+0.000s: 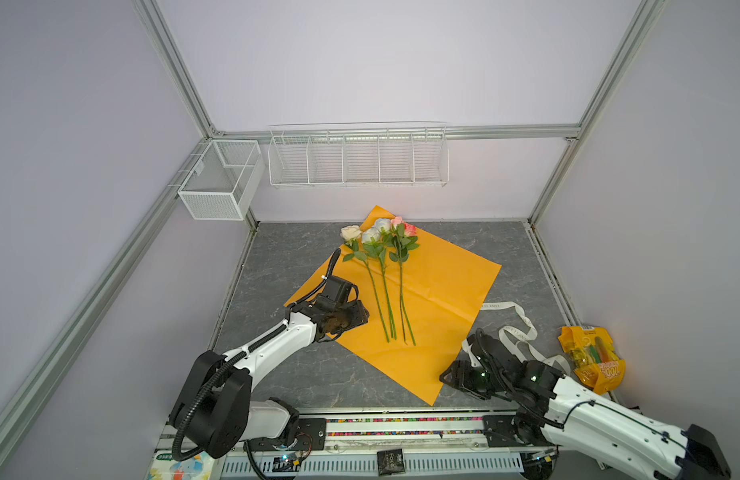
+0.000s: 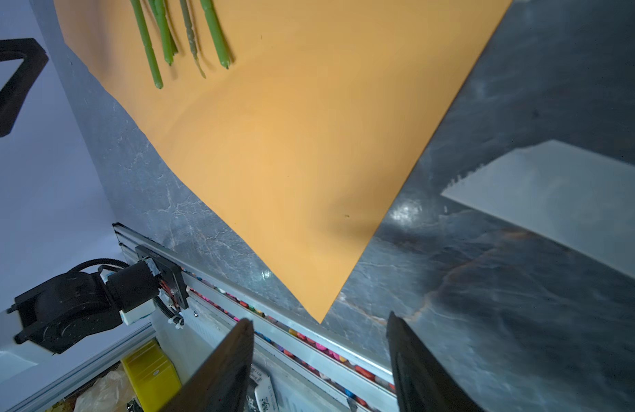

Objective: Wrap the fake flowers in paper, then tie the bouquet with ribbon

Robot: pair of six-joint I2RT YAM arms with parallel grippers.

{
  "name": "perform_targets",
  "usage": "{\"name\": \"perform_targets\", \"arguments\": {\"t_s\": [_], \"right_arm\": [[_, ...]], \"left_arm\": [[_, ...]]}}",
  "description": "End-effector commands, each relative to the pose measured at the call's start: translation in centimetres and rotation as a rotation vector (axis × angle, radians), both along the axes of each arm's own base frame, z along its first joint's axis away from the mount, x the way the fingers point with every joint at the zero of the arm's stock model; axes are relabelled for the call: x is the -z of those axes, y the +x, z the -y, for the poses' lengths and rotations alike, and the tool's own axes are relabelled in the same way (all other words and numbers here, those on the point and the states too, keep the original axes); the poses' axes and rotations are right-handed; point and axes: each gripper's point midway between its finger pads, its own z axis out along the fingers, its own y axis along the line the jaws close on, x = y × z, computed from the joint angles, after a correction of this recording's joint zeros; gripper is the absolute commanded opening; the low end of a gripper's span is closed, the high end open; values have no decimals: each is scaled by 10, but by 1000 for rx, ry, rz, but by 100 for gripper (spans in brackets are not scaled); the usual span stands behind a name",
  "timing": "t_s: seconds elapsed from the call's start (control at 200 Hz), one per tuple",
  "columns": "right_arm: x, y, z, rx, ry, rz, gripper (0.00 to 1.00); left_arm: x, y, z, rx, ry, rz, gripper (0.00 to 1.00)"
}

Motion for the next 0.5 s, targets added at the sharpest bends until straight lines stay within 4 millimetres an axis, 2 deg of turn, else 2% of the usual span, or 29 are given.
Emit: {"name": "perform_targets", "arguments": {"t_s": [0.0, 0.14, 0.275, 0.415, 0.495], "right_arm": [[-1, -2, -11, 7, 19, -50, 63], [9, -4, -15, -14, -22, -81, 63], [13, 0, -18, -12, -29, -80, 63], [21, 3, -15, 12, -58, -82, 64], [22, 7, -21, 8, -46, -76, 64]], "left_arm": [[2, 13, -12, -88, 11, -14, 59], [1, 29, 4, -33, -81, -29, 59], [7, 39, 21, 8, -126, -70, 55], [15, 39, 27, 34, -138, -91, 55], [24, 35, 27, 39, -130, -119, 54]]}}
